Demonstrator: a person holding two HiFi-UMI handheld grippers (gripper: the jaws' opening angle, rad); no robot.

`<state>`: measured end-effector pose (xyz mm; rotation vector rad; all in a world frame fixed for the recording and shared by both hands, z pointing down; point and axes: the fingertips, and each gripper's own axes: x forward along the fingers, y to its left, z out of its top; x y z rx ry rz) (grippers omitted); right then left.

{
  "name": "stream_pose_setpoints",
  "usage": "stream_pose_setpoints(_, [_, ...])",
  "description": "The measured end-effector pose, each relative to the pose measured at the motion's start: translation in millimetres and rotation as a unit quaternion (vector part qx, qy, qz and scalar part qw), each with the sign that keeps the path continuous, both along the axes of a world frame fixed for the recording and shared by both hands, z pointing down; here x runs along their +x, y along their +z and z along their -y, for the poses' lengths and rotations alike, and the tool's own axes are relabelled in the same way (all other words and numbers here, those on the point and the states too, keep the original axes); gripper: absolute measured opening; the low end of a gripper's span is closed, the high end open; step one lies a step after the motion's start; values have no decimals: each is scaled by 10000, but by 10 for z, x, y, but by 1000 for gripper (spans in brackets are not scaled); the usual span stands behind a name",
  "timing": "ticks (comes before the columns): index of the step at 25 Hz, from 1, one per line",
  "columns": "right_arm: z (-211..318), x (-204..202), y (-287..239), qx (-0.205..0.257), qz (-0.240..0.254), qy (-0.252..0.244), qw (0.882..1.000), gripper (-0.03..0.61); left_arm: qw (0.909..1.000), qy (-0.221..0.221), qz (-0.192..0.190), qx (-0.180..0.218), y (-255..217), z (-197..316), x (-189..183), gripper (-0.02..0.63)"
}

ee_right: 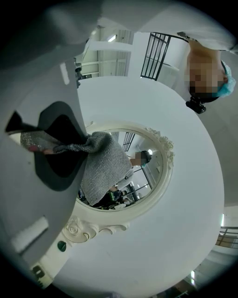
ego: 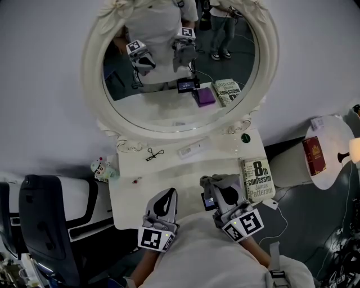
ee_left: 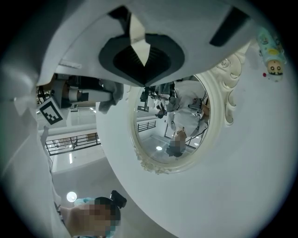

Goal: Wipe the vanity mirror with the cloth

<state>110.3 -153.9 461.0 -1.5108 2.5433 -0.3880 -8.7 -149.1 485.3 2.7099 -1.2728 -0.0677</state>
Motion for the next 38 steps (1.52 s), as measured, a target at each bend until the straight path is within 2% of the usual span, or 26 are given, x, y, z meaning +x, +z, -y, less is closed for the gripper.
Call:
stream_pose_setpoints(4, [9, -102, 20, 30, -186, -225, 9996, 39, 9999, 114, -109, 42, -31, -66, 155, 6])
stream_pose_setpoints(9, [-1, -117, 73, -44, -218, -271, 9994, 38, 9994, 268, 235, 42, 72, -109, 150, 6])
stream_pose_setpoints(12, [14, -133, 95, -49, -275, -322, 9991, 38, 9999, 101, -38, 73, -11, -45, 136, 6])
stream_pose_setpoints(14, [29, -143, 104, -48, -276, -352, 9990, 38, 9999, 105, -8, 81, -12, -34, 138, 6])
stream_pose_setpoints(16, [46, -144, 102, -32, -270, -342, 9990, 38, 9996, 198, 190, 71, 48, -48, 142, 6])
stream_pose_setpoints(19, [64, -122, 100, -4, -277, -277, 9992, 38, 9996, 230, 161, 97, 29, -38, 168, 6])
stream_pose_setpoints(22, [72, -81, 119, -36, -254, -208, 9995, 38, 9991, 321, 291, 14, 100, -52, 194, 6])
stream_pose_setpoints(28, [64, -38, 151, -66, -283, -173, 9994, 38, 9994, 308, 162, 67, 32, -18, 249, 6])
stream_pose_setpoints(38, [41, 41, 184, -56, -290, -203, 9994, 38, 9990, 380, 256, 4, 102, -51, 362, 6])
